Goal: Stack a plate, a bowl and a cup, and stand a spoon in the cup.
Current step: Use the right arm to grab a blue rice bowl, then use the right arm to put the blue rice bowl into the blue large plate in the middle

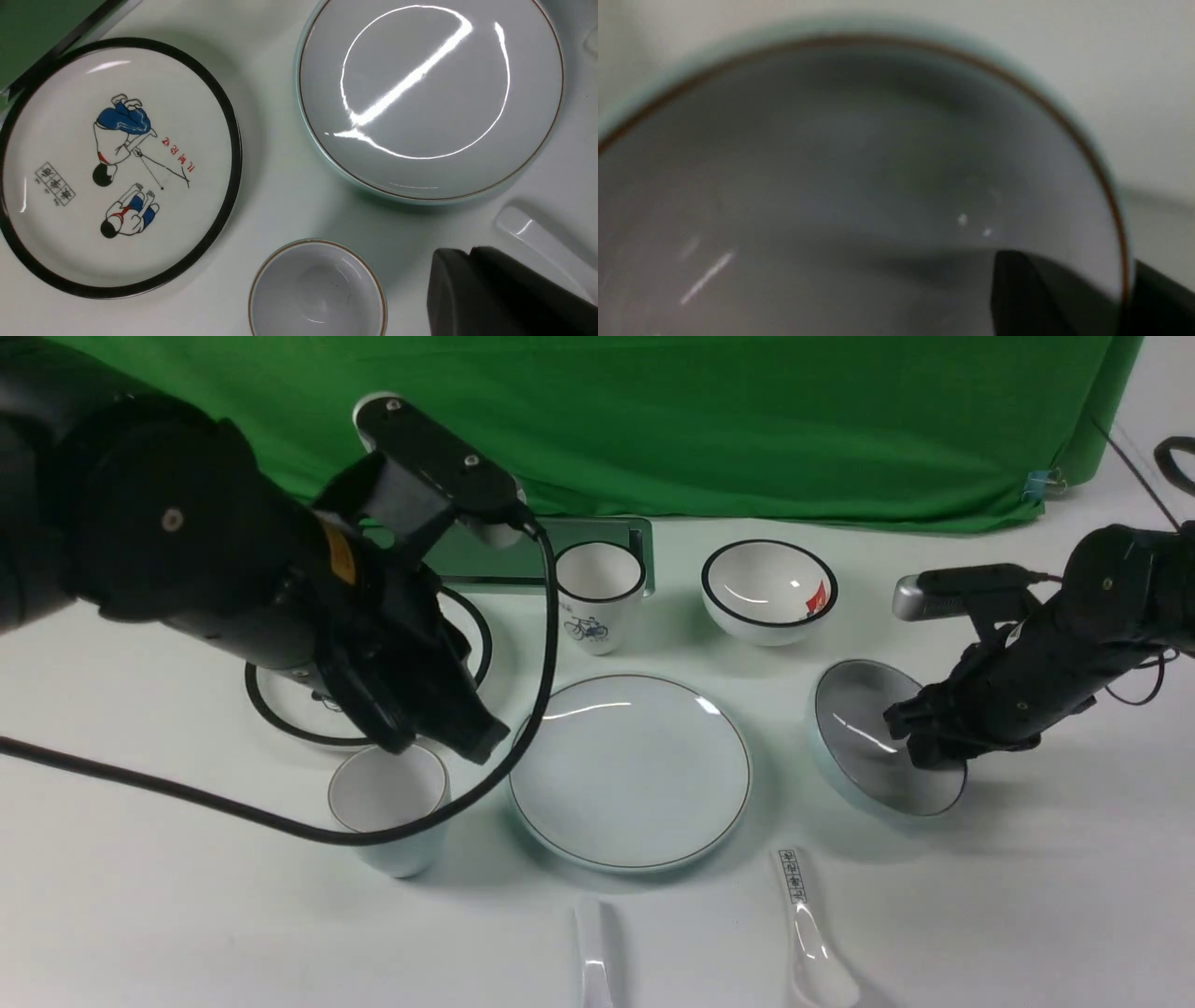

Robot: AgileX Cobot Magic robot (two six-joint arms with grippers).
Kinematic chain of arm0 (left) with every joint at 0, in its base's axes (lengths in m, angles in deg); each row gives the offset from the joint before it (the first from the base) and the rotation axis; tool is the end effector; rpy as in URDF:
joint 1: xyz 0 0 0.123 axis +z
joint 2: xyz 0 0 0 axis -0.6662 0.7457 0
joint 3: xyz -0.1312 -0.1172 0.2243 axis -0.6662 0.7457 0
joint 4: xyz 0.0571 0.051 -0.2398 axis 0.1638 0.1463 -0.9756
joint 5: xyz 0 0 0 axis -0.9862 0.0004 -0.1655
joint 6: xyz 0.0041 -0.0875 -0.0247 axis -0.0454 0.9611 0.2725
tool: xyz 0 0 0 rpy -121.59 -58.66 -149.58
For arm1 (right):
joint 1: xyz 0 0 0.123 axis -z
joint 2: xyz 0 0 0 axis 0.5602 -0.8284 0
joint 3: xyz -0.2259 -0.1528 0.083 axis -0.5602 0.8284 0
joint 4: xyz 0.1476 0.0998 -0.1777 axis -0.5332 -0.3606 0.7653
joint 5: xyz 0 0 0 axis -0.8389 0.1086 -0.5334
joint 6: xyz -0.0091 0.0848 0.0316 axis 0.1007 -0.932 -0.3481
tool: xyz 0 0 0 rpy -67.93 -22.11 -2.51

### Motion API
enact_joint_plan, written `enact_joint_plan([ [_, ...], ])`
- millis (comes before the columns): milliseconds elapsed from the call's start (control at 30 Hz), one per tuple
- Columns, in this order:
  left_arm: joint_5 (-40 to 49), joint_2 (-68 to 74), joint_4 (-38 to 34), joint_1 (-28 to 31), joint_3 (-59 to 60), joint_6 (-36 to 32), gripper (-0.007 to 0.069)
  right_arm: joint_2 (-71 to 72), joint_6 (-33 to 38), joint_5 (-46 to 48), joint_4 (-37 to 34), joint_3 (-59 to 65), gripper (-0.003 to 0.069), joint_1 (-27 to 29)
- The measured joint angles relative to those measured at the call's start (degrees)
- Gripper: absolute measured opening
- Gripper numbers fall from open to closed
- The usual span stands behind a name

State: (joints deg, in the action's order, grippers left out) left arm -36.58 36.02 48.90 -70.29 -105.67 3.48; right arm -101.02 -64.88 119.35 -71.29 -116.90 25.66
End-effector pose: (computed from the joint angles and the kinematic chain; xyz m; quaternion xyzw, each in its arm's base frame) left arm 0.2594 -0.1409 0.3231 0.3445 0.8849 -0.0396 0.3110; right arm 0.3878 0.0695 0.1720 -0.0931 0.9667 0.0801 0.2245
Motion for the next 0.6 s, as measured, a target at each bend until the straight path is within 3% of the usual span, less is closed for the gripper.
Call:
enact_joint_plan([
  [67, 0.0, 0.0, 0.0, 0.0, 0.0, 0.0, -0.0029, 0.7, 0.5, 0.8, -1.3, -1.1, 0.01, 0.0],
  [133, -0.1, 0.0, 0.6, 0.0, 0.0, 0.0, -0.0029, 1.5, 1.4, 2.7, -2.2, -2.4, 0.0066, -0.2],
  [300, -0.1, 0.0, 1.8, 0.0, 0.0, 0.0, -0.0029, 3.6, 4.9, 8.2, -2.3, -5.8, 0.0066, -1.4],
  [600, 1.2, 0.0, 4.4, 0.0, 0.0, 0.0, -0.0029, 4.7, 6.8, 7.3, -3.8, -14.0, 0.0066, -13.9],
])
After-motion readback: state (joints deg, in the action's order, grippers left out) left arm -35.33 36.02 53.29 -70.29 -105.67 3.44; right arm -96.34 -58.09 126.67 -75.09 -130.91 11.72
